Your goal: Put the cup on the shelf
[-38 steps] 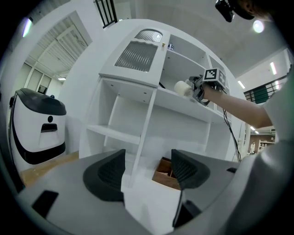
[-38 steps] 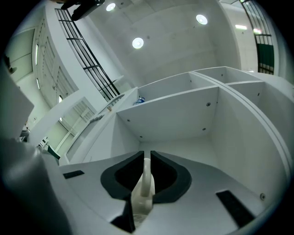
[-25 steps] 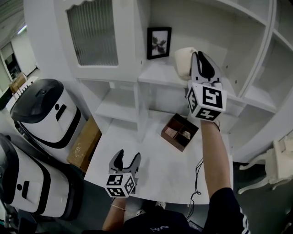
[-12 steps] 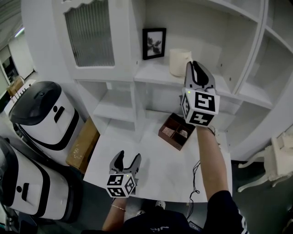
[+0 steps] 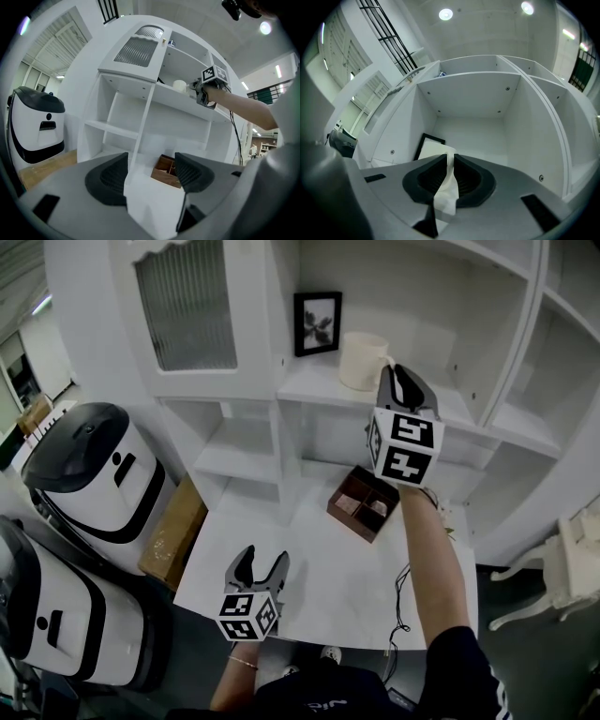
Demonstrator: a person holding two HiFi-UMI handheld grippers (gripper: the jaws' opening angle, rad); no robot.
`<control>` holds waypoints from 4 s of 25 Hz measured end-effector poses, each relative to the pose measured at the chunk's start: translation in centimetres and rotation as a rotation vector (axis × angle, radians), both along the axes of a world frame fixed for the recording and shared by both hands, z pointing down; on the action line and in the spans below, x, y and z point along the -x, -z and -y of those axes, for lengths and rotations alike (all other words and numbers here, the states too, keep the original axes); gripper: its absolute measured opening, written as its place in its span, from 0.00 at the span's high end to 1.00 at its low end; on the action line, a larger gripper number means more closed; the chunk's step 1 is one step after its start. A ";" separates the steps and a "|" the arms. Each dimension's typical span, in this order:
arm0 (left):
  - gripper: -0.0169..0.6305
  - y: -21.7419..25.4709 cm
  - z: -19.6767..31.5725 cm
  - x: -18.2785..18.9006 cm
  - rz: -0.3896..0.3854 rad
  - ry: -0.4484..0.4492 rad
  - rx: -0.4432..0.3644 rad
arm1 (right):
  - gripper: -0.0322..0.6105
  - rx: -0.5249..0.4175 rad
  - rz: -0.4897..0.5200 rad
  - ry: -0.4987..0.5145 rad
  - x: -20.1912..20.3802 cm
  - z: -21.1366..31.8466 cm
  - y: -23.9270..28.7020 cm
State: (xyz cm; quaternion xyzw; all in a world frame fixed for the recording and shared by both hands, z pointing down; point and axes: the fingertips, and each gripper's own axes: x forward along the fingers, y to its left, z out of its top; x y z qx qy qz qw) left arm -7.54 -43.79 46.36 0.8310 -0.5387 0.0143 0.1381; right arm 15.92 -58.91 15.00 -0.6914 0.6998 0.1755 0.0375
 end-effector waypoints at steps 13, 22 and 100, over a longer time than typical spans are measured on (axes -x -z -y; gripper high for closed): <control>0.50 0.3 -0.8 -0.1 -0.005 -0.040 -0.031 | 0.57 -0.031 -0.038 0.149 2.0 -2.3 0.6; 0.50 1.2 -2.6 -2.0 -0.038 -0.170 -0.091 | 0.53 -0.091 -0.095 0.256 3.7 -9.2 -0.2; 0.97 -5.2 -10.5 -4.9 -0.041 -0.290 -0.062 | 0.94 0.447 0.053 0.187 2.7 -27.9 -34.3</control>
